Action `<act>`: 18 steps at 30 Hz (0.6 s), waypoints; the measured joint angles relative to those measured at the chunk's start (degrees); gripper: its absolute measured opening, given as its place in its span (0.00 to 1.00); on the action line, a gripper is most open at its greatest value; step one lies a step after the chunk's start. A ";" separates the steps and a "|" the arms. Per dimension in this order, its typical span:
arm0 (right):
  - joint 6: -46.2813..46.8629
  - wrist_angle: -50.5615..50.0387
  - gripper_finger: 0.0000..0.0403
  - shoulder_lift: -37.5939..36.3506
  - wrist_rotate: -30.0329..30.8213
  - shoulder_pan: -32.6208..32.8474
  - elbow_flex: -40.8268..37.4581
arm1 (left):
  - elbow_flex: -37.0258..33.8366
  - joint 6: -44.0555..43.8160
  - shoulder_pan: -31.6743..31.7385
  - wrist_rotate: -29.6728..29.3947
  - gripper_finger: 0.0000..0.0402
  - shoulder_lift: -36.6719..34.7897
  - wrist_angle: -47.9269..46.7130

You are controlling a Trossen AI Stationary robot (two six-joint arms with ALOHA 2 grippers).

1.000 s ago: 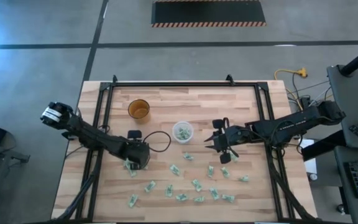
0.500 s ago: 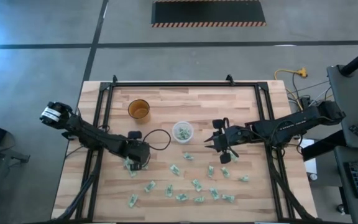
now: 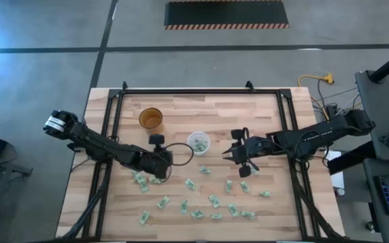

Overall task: Pick and place Stevia / Truvia into bins
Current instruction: Put the stevia packet into the transparent container

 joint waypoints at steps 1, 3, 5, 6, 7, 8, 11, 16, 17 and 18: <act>0.52 -0.81 0.18 0.00 0.02 -0.02 0.00 | 0.28 2.93 0.26 -1.43 0.03 0.00 3.25; 1.78 -2.81 0.17 0.00 0.01 0.00 0.00 | 0.55 9.04 1.14 -1.85 0.03 -0.02 10.75; 3.49 -5.17 0.17 0.00 0.00 0.00 0.00 | 0.50 14.46 2.66 -1.23 0.03 -0.02 17.98; 4.43 -6.30 0.17 0.00 0.02 0.00 0.00 | 0.48 16.67 3.73 -0.20 0.03 0.03 20.93; 5.38 -7.32 0.17 0.00 0.02 -0.02 0.00 | 0.53 18.44 4.95 1.49 0.03 0.25 23.38; 6.37 -8.12 0.17 0.00 0.02 -0.02 0.00 | 0.64 19.85 6.26 3.64 0.03 0.47 25.14; 8.95 -9.87 0.18 0.00 -0.01 -0.01 0.00 | 0.66 21.95 10.75 10.83 0.03 1.60 29.22; 11.95 -11.05 0.18 0.00 -0.05 0.00 0.00 | 0.64 22.89 17.19 19.03 0.03 4.56 35.29; 12.66 -11.18 0.18 0.00 -0.03 0.00 0.00 | 0.64 23.36 17.95 20.27 0.03 5.12 36.18; 13.24 -11.20 0.18 0.00 -0.03 -0.01 0.00 | 0.66 23.64 18.65 21.65 0.03 5.77 37.03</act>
